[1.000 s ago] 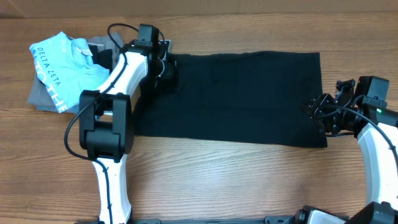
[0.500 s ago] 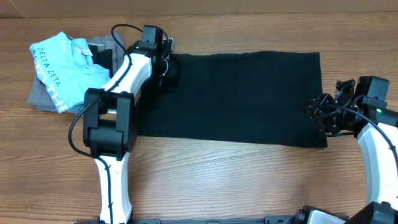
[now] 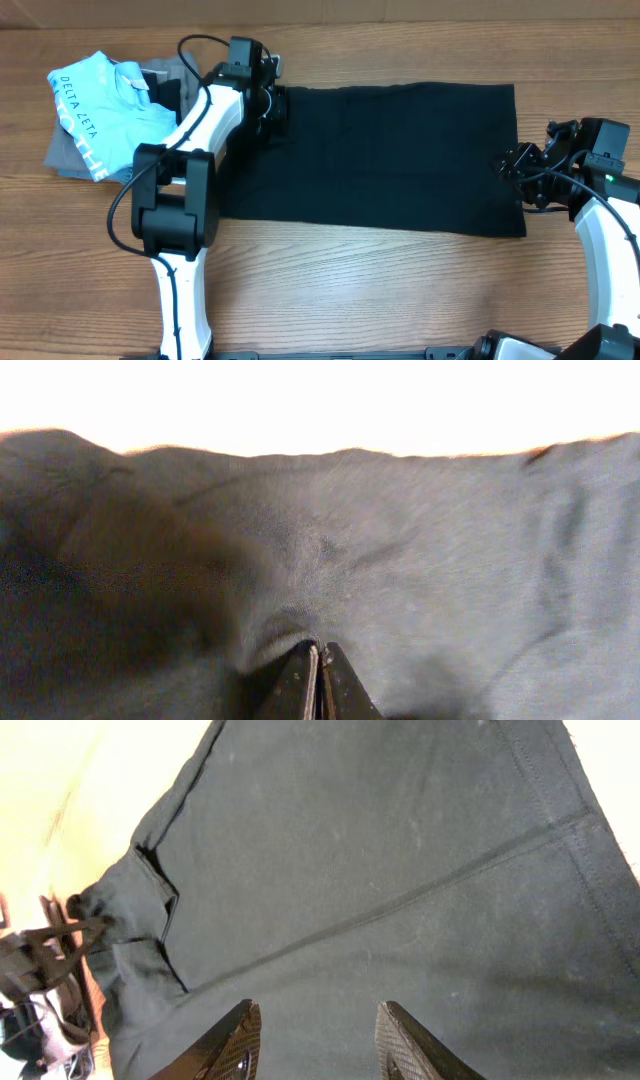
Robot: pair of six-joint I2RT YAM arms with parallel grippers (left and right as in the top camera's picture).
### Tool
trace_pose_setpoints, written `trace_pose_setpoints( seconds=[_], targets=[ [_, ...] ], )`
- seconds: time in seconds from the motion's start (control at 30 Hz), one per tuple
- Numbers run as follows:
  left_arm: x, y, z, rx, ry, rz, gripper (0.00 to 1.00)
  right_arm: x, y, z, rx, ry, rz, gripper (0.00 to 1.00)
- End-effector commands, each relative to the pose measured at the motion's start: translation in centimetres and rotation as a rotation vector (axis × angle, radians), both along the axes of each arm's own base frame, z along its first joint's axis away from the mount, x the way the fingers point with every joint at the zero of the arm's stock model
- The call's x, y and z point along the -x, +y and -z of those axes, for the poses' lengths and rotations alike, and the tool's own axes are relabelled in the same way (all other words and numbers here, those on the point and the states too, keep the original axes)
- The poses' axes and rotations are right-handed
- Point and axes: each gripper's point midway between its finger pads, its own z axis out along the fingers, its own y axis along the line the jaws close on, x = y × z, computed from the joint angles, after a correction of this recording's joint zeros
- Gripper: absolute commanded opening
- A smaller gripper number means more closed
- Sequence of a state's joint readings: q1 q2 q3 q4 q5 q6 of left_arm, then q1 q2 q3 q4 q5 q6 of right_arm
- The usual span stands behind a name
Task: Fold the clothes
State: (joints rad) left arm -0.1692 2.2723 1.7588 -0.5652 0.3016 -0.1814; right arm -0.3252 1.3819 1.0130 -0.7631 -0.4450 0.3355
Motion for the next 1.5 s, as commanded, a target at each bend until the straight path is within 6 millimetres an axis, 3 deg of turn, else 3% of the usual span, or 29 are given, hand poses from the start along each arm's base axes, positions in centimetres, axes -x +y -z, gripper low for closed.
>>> trace_pose_setpoints(
  seconds=[0.0, 0.1, 0.27, 0.4, 0.7, 0.87, 0.93, 1.03, 1.3, 1.47],
  targets=[
    [-1.8, 0.9, -7.3, 0.039, -0.154, -0.023, 0.04, -2.0, -1.7, -1.4, 0.054, -0.066, 0.088, 0.43],
    [-2.0, 1.0, -8.4, 0.044, -0.181, -0.024, 0.04, -3.6, -2.4, -1.5, 0.07, -0.115, 0.103, 0.48],
    [-3.5, 0.6, -10.6, 0.082, -0.269, -0.04, 0.04, -7.8, -3.8, -0.7, 0.101, -0.222, 0.11, 0.48],
    [-3.6, 0.0, -11.3, 0.121, -0.279, -0.034, 0.04, -9.9, -4.5, -0.2, 0.116, -0.279, 0.113, 0.49],
    [-1.5, -0.2, -10.6, 0.133, -0.183, -0.019, 0.04, -11.0, -7.2, 2.1, 0.198, -0.256, 0.19, 0.5],
    [-0.3, 1.8, -11.5, 0.065, -0.154, -0.071, 0.06, -10.9, -7.1, 3.6, 0.188, -0.218, 0.187, 0.5],
    [-0.3, 2.5, -12.5, 0.053, -0.177, -0.085, 0.15, -10.7, -7.0, 3.8, 0.186, -0.208, 0.186, 0.5],
    [-0.1, 3.1, -13.3, 0.052, -0.188, -0.091, 0.41, -10.7, -6.7, 3.8, 0.174, -0.209, 0.176, 0.51],
    [3.1, 2.3, -10.8, -0.029, -0.065, 0.009, 0.43, -10.2, -6.6, 4.3, 0.167, -0.181, 0.174, 0.51],
    [3.7, 3.1, -6.7, -0.215, -0.006, 0.0, 0.5, -10.0, -6.5, 4.5, 0.163, -0.169, 0.174, 0.51]
  ],
)
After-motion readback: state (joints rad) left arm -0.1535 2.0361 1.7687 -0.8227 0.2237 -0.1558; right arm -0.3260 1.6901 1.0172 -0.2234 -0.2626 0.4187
